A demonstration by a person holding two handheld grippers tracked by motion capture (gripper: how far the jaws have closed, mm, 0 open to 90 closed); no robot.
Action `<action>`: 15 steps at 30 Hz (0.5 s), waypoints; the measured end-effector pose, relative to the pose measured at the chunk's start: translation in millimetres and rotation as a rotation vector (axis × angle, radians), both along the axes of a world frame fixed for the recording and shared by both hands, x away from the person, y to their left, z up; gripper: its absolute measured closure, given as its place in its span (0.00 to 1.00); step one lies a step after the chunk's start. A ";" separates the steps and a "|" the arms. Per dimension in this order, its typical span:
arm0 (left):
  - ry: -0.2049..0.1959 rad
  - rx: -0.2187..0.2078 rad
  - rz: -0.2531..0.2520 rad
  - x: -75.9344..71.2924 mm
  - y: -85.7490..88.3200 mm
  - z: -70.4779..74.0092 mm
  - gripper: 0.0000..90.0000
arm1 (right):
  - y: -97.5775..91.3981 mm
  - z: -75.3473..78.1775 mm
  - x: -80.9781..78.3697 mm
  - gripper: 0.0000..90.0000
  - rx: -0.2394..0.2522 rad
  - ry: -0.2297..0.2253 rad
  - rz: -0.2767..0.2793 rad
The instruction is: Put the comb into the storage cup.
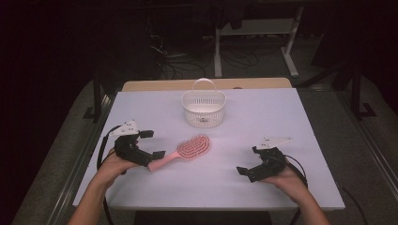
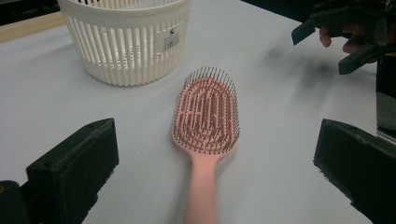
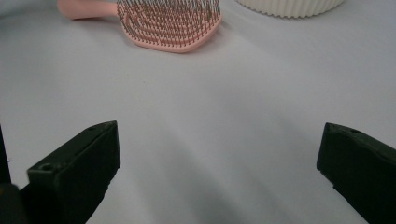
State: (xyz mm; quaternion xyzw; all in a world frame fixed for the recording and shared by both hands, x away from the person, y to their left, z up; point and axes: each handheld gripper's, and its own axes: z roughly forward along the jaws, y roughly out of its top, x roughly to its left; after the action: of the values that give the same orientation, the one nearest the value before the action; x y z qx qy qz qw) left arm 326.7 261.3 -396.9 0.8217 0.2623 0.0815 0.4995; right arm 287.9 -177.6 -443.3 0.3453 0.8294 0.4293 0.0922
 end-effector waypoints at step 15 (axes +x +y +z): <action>-0.009 0.014 -0.004 12.5 -9.9 9.8 0.00 | -0.8 -0.1 0.3 0.00 0.004 0.000 -0.002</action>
State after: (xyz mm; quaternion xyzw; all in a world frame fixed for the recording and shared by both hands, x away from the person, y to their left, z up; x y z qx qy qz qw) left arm 339.2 251.4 -387.1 0.8253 0.2578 0.0859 0.4950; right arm 288.2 -178.4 -443.4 0.3465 0.8281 0.4310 0.0917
